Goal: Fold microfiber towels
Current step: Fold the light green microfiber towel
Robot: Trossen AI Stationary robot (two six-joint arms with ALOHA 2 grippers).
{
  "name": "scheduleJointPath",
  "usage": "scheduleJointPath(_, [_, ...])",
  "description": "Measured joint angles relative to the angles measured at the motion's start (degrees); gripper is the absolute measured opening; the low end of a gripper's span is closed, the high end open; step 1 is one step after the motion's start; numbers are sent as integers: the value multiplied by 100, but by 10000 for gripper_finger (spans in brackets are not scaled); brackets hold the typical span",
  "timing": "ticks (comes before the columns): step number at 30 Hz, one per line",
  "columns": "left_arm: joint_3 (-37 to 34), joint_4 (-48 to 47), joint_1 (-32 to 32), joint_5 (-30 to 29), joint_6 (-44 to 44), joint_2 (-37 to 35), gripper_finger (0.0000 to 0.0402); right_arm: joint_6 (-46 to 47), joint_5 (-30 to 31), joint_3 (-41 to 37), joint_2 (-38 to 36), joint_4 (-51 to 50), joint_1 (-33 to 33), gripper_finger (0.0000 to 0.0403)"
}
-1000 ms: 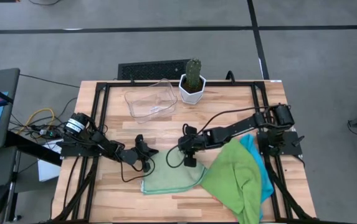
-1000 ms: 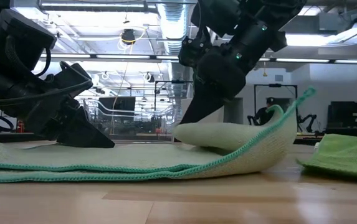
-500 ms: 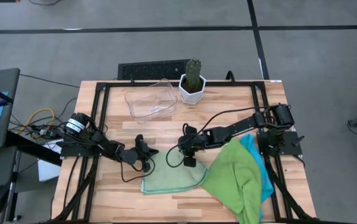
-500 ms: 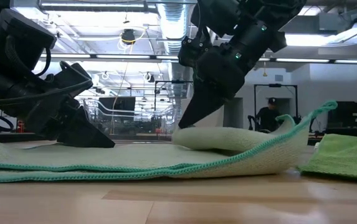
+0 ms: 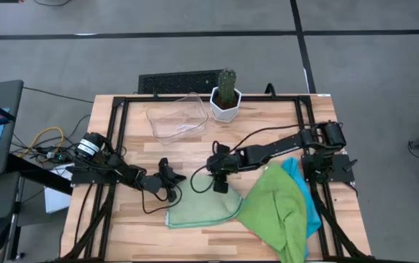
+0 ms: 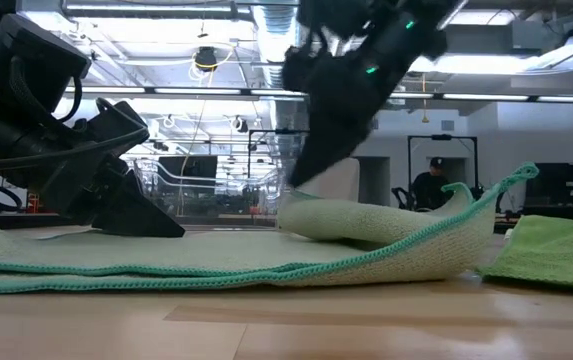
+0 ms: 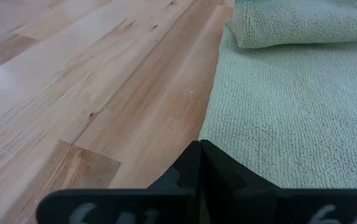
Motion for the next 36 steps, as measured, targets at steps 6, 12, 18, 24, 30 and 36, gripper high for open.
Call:
scheduleJointPath(6, [-3,3,0,0,27,0,0,2125,347,-177,-1105,-1290,590,165])
scheduleJointPath(12, [13,-2,0,11,27,0,0,4347,522,-600,-1648,-2222,1354,177])
scheduleJointPath(18, [20,-13,0,55,27,0,0,6259,1105,-802,-1700,-4096,2203,187])
scheduleJointPath(24, [20,-2,0,55,26,0,0,6412,1075,-1112,-1581,-2972,2568,174])
scheduleJointPath(30, [32,3,0,65,21,0,0,5934,935,-1144,-1020,-2442,2456,167])
scheduleJointPath(36, [72,-20,0,107,25,0,0,5564,838,-1149,-743,-1910,2449,166])
